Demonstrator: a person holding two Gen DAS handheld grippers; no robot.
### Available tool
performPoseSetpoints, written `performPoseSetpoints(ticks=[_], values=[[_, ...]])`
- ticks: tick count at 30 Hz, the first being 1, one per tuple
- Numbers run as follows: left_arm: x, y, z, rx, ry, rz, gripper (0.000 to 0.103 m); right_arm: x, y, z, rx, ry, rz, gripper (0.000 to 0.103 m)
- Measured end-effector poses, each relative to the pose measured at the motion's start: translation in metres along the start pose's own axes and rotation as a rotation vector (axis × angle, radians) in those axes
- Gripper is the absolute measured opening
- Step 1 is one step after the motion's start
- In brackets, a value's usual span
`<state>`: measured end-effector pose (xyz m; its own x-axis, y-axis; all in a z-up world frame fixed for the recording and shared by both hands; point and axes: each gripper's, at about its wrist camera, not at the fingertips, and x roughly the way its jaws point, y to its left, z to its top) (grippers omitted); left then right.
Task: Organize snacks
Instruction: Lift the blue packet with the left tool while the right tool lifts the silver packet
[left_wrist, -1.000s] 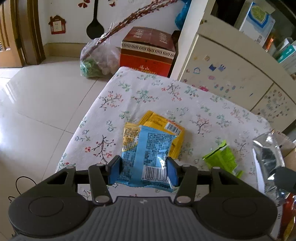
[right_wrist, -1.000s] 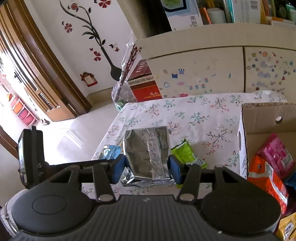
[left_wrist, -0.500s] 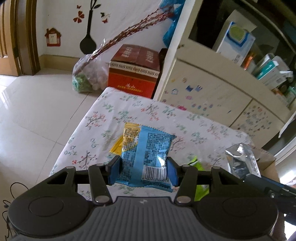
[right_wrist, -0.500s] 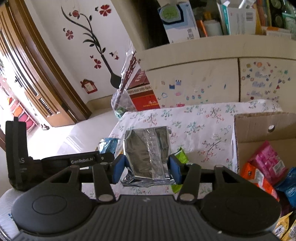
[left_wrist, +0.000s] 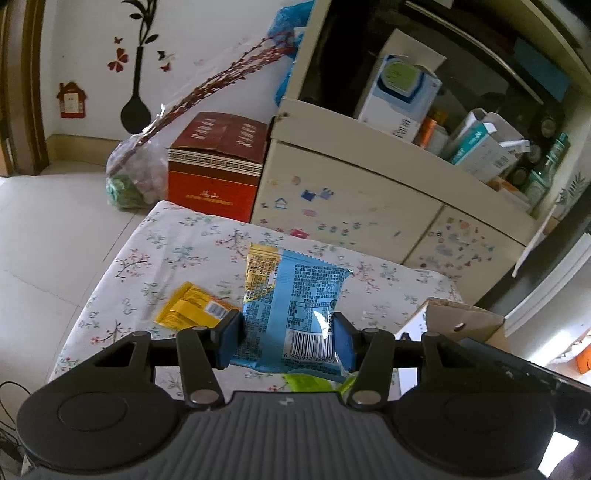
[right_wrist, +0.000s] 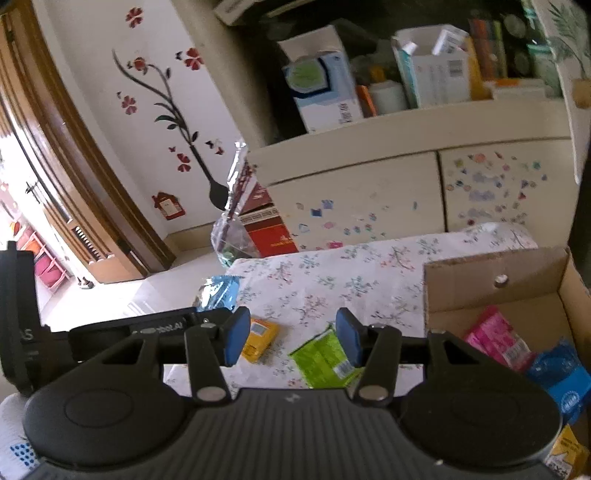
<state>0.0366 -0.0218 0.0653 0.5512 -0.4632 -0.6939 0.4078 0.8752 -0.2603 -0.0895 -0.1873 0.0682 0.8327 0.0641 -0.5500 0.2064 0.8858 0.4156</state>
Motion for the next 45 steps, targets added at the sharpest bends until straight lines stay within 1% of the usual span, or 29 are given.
performPoseSetpoints(ticks=[3, 5, 6, 7, 8, 9, 11, 12, 14, 15, 16, 17, 18, 20, 22, 24, 27, 30, 36, 38, 40, 42, 43, 44, 45], values=[[-0.001, -0.002, -0.001, 0.019, -0.009, 0.009, 0.057, 0.006, -0.011, -0.001, 0.029, 0.034, 0.016, 0.052], [0.0, 0.0, -0.001, 0.014, -0.008, 0.015, 0.058, 0.015, -0.014, -0.008, 0.047, 0.062, 0.006, 0.056], [0.0, 0.002, 0.0, 0.007, -0.008, 0.02, 0.058, 0.022, -0.014, -0.011, 0.037, 0.094, -0.002, 0.059], [0.0, 0.005, 0.0, 0.0, -0.008, 0.024, 0.058, 0.031, -0.012, -0.015, 0.012, 0.141, 0.0, 0.067], [0.0, 0.007, 0.002, -0.007, -0.007, 0.027, 0.058, 0.038, -0.009, -0.019, -0.017, 0.184, 0.001, 0.07], [-0.001, 0.009, 0.002, -0.011, -0.007, 0.028, 0.058, 0.043, -0.005, -0.024, -0.046, 0.209, -0.007, 0.07], [-0.004, 0.013, 0.004, -0.017, -0.01, 0.02, 0.058, 0.051, 0.005, -0.033, -0.141, 0.264, -0.008, 0.073], [-0.006, 0.015, 0.004, -0.021, -0.012, 0.013, 0.058, 0.054, 0.011, -0.038, -0.204, 0.301, 0.007, 0.077], [-0.009, 0.018, 0.005, -0.026, -0.013, 0.0, 0.058, 0.055, 0.023, -0.05, -0.346, 0.355, 0.033, 0.079], [-0.01, 0.019, 0.005, -0.027, -0.015, -0.004, 0.058, 0.055, 0.028, -0.056, -0.41, 0.381, 0.039, 0.081], [-0.012, 0.02, 0.005, -0.027, -0.016, -0.007, 0.058, 0.055, 0.032, -0.064, -0.473, 0.418, 0.047, 0.085], [-0.013, 0.021, 0.005, -0.029, -0.017, -0.009, 0.058, 0.055, 0.034, -0.072, -0.522, 0.45, 0.052, 0.086], [-0.013, 0.024, 0.005, -0.035, -0.018, -0.01, 0.058, 0.055, 0.036, -0.081, -0.571, 0.474, 0.042, 0.086], [-0.015, 0.028, 0.006, -0.05, -0.019, -0.014, 0.058, 0.057, 0.039, -0.098, -0.663, 0.501, -0.005, 0.086], [-0.016, 0.029, 0.007, -0.057, -0.022, -0.016, 0.058, 0.062, 0.042, -0.112, -0.773, 0.511, -0.071, 0.086], [-0.017, 0.03, 0.008, -0.059, -0.026, -0.021, 0.058, 0.068, 0.044, -0.119, -0.834, 0.51, -0.116, 0.086], [-0.018, 0.031, 0.009, -0.065, -0.028, -0.026, 0.058, 0.078, 0.043, -0.123, -0.827, 0.515, -0.116, 0.086], [-0.019, 0.033, 0.009, -0.075, -0.029, -0.03, 0.058, 0.09, 0.044, -0.122, -0.802, 0.529, -0.142, 0.086], [-0.018, 0.035, 0.009, -0.082, -0.028, -0.025, 0.058, 0.098, 0.048, -0.12, -0.685, 0.538, -0.175, 0.088], [-0.018, 0.034, 0.009, -0.081, -0.028, -0.024, 0.058, 0.098, 0.049, -0.118, -0.613, 0.536, -0.171, 0.088], [-0.018, 0.034, 0.009, -0.08, -0.028, -0.025, 0.058, 0.096, 0.047, -0.113, -0.5, 0.535, -0.128, 0.088], [-0.018, 0.035, 0.009, -0.08, -0.03, -0.024, 0.058, 0.094, 0.043, -0.104, -0.401, 0.533, -0.062, 0.088], [-0.019, 0.035, 0.009, -0.082, -0.031, -0.023, 0.058, 0.092, 0.041, -0.1, -0.37, 0.534, -0.023, 0.087], [-0.019, 0.036, 0.01, -0.084, -0.031, -0.023, 0.058, 0.091, 0.041, -0.097, -0.372, 0.538, 0.007, 0.087], [-0.019, 0.036, 0.01, -0.085, -0.03, -0.023, 0.058, 0.088, 0.043, -0.097, -0.409, 0.542, 0.034, 0.088]])
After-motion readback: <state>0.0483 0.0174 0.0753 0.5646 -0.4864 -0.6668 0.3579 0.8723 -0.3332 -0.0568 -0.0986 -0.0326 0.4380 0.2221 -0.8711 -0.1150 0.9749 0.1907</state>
